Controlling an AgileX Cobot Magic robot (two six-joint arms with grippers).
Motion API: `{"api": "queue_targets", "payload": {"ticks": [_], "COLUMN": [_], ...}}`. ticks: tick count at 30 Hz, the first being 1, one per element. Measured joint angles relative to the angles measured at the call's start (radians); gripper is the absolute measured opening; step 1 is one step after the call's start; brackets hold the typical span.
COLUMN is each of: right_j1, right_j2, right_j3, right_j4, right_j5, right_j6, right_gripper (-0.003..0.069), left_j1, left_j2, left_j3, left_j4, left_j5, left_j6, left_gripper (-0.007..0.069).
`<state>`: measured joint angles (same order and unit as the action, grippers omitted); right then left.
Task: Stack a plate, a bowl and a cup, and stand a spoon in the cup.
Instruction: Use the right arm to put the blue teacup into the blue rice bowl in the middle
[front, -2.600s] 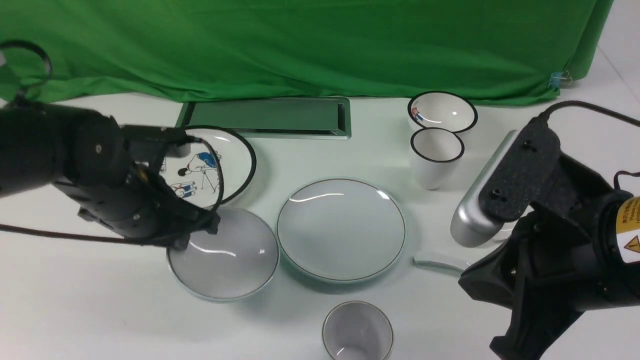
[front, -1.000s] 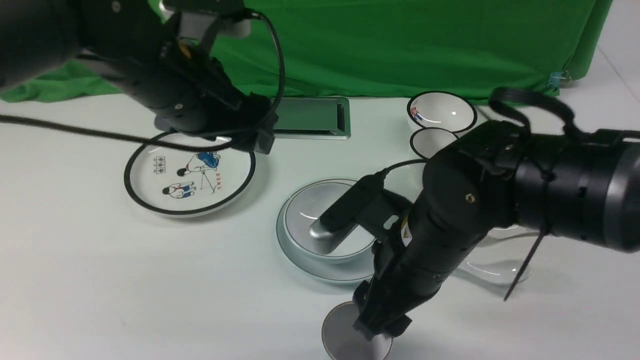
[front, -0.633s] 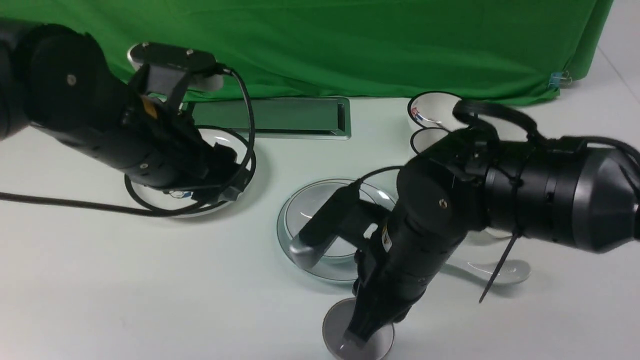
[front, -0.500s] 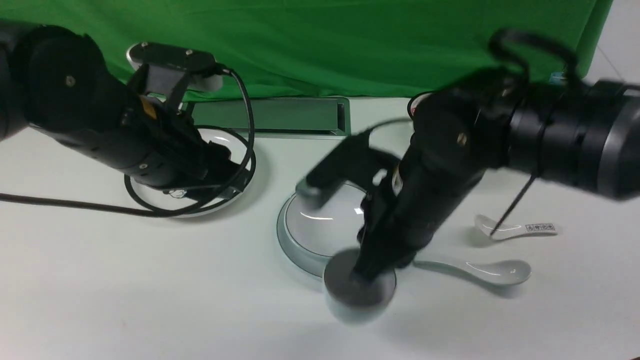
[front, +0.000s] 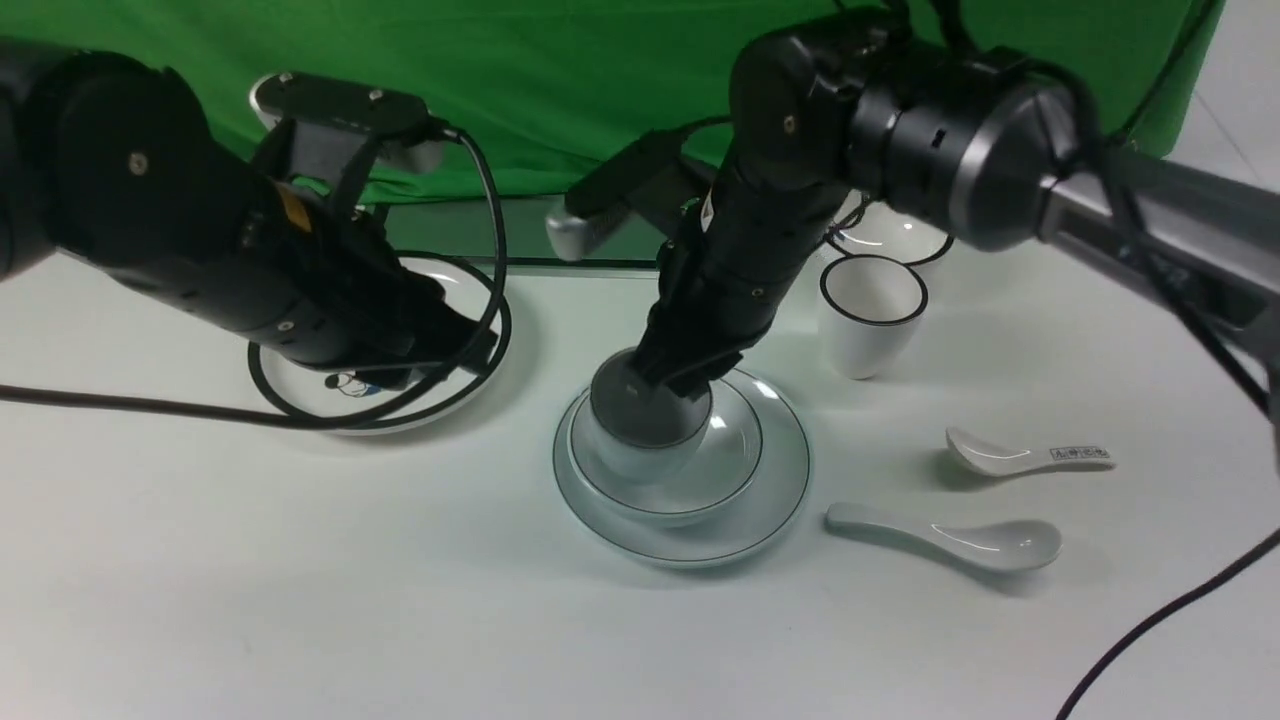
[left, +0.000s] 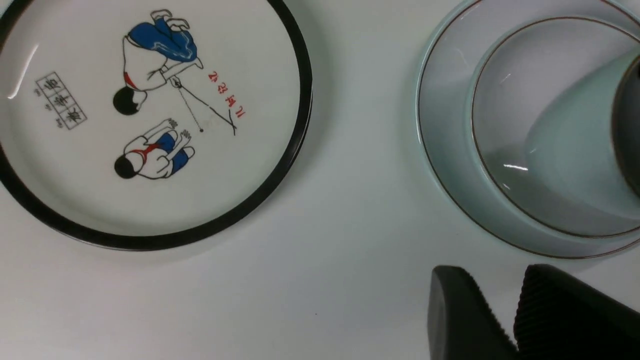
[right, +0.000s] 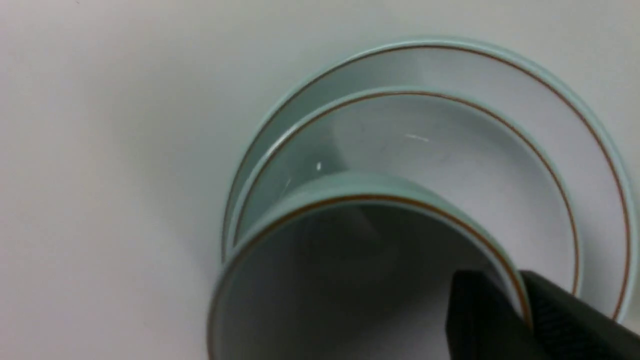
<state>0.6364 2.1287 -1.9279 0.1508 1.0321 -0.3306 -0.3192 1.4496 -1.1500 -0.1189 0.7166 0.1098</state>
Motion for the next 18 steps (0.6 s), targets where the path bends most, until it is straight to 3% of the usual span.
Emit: {"api": "queue_targets", "payload": {"ticks": [6, 10, 11, 12, 14, 18], "right_j1": [-0.004, -0.018, -0.024, -0.036, -0.057, -0.107], "right_j2": [0.035, 0.033, 0.033, 0.023, -0.013, -0.15], "right_j3": [-0.02, -0.036, -0.043, -0.053, -0.043, 0.047], "right_j4": [-0.017, -0.03, -0.038, -0.052, -0.059, -0.064], "right_j5": [0.018, 0.058, 0.087, 0.131, 0.157, 0.164], "right_j6": [0.022, 0.025, 0.025, 0.015, 0.004, -0.071], "right_gripper": [0.0095, 0.0264, 0.0326, 0.0468, 0.0591, 0.0644], "left_j1": [0.0, 0.0, 0.0, 0.0, 0.0, 0.0], "left_j2": [0.0, 0.0, 0.0, 0.0, 0.0, 0.0], "left_j3": [0.0, 0.0, 0.0, 0.0, 0.0, 0.0], "left_j4": [0.015, 0.015, 0.015, 0.015, 0.016, 0.017], "left_j5": [-0.006, -0.006, -0.006, -0.006, -0.006, 0.003], "left_j6": [0.0, 0.0, 0.0, 0.0, 0.0, 0.0], "left_gripper": [0.0139, 0.0142, 0.0142, 0.0146, 0.0148, 0.015]}}
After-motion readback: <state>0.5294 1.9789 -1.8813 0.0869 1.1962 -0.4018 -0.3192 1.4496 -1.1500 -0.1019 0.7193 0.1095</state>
